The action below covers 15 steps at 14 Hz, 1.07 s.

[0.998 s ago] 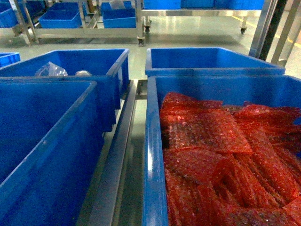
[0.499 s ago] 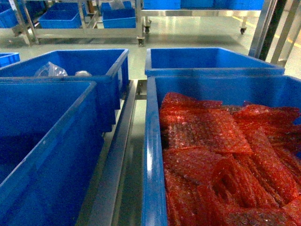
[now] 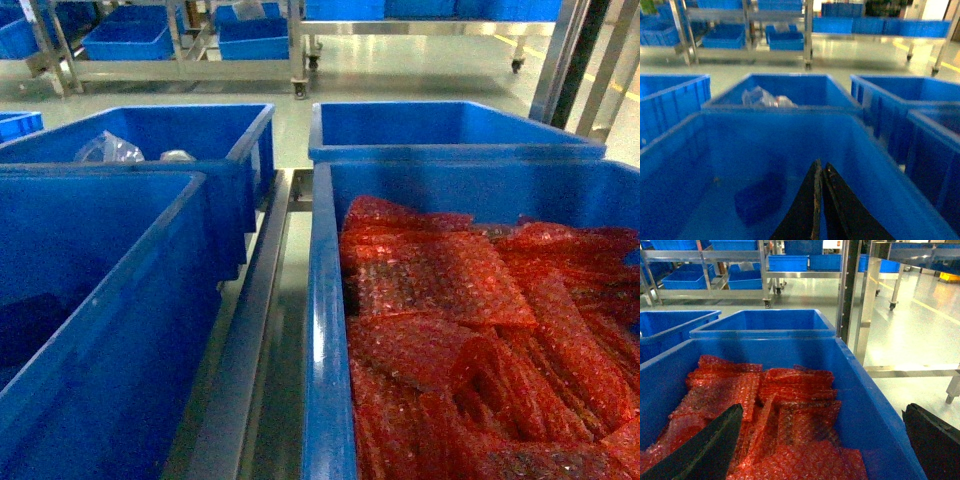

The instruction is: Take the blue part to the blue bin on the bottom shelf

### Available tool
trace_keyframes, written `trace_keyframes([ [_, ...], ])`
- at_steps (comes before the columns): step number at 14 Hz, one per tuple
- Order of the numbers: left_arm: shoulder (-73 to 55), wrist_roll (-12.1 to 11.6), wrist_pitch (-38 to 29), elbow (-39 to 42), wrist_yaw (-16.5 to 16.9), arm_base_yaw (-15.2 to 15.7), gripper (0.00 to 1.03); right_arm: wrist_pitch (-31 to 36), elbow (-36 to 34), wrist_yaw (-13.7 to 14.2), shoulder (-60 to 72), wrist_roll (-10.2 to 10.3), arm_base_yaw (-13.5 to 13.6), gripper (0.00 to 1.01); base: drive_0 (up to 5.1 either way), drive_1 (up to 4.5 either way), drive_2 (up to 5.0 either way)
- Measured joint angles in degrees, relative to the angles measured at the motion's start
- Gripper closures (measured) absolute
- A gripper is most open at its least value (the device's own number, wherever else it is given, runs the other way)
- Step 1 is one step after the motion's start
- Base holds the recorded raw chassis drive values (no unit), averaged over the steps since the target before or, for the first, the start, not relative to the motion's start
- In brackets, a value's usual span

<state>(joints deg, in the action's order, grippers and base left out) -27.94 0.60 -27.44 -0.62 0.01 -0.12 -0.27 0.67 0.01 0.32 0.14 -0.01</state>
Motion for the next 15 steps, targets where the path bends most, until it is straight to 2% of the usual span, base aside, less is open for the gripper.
trace_keyframes([
  [5, 10.3, 0.0, 9.9, 0.0, 0.0, 0.0, 1.01, 0.0, 0.0, 0.0, 0.0, 0.0, 0.0, 0.03, 0.0, 0.0, 0.0],
  [12, 18.3, 0.0, 17.6, 0.0, 0.0, 0.0, 1.01, 0.0, 0.0, 0.0, 0.0, 0.0, 0.0, 0.03, 0.0, 0.0, 0.0],
  [13, 24.0, 0.0, 26.8, 0.0, 0.2, 0.0, 1.01, 0.0, 0.0, 0.0, 0.0, 0.0, 0.0, 0.03, 0.0, 0.0, 0.0],
  [15, 27.5, 0.0, 28.1, 0.0, 0.0, 0.0, 1.01, -0.1, 0.0, 0.0, 0.0, 0.0, 0.0, 0.03, 0.0, 0.0, 0.0],
])
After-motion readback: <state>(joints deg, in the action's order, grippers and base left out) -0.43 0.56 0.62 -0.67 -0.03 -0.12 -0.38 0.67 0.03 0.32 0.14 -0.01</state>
